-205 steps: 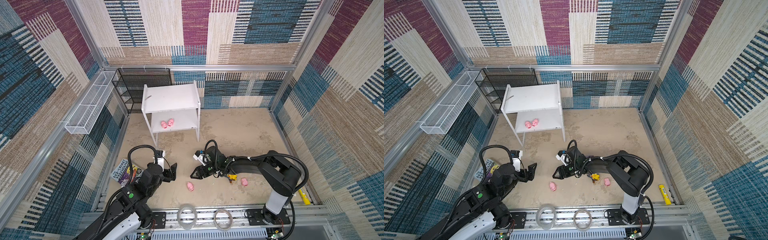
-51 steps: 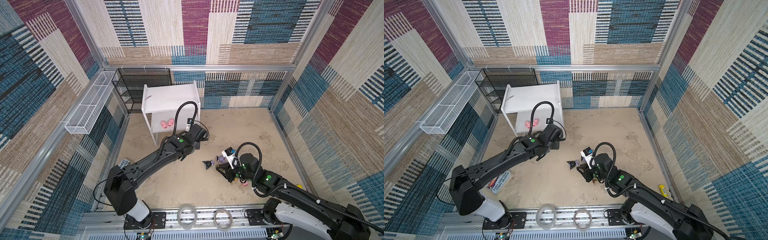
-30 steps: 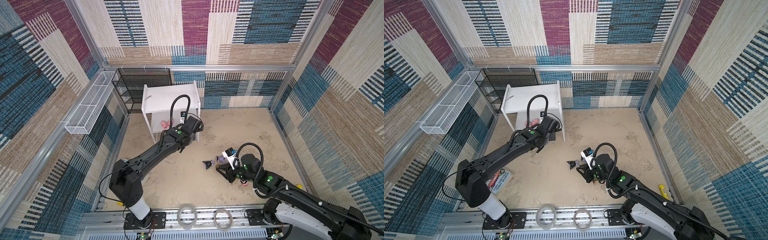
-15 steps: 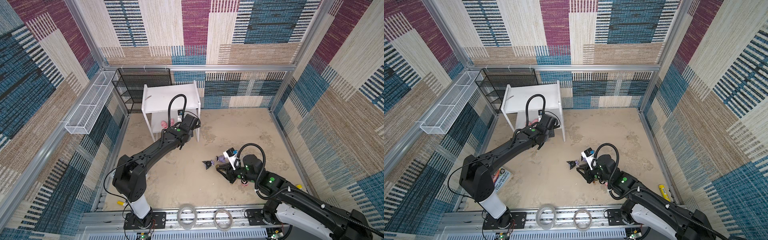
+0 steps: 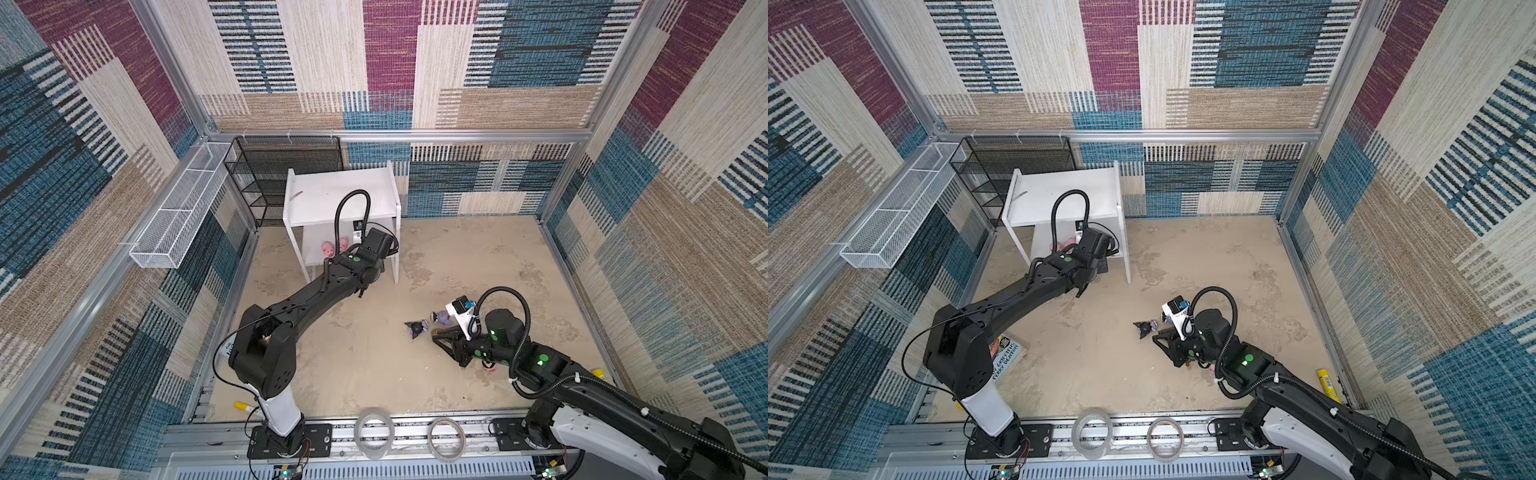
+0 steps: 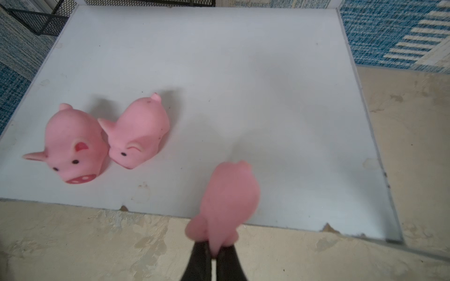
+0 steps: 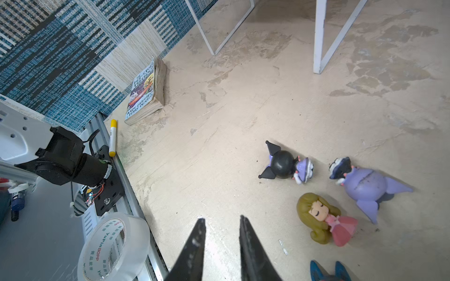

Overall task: Place and organize the plastic toys onto the shelf
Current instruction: 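Carry the pig with the left gripper onto the shelf's lower level, then open the left gripper to set the pig beside the other two pigs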

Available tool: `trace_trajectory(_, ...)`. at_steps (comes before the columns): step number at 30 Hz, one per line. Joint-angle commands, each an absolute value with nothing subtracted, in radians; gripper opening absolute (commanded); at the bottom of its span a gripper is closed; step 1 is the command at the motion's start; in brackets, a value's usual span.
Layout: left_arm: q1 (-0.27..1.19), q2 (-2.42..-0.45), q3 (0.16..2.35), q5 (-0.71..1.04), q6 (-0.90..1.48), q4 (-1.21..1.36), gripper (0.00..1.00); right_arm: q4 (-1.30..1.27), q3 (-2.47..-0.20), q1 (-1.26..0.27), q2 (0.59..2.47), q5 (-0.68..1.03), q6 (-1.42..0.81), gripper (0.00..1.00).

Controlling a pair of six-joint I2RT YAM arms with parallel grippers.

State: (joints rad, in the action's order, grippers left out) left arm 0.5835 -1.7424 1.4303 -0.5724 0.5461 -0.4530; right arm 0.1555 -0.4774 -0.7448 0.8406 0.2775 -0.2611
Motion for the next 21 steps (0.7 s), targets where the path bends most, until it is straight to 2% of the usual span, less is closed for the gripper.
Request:
trace_trajectory(1,0.58,-1.737,1.424,-0.589,0.5,-0.413,0.02,0.128,-0.477,-0.745,0.845,0.284,-0.266,0.27)
trace_trajectory(7,0.572,-1.743,1.428,-0.581,0.498,-0.41,0.07,0.128,-0.48,-0.745,0.849,0.285,-0.267,0.27)
trace_trajectory(16,0.569,-1.737,1.425,-0.558,0.497,-0.403,0.24,0.128,-0.48,-0.746,0.856,0.284,-0.264,0.27)
trace_trajectory(21,0.569,-1.728,1.422,-0.55,0.5,-0.407,0.28,0.127,-0.481,-0.746,0.856,0.284,-0.263,0.27)
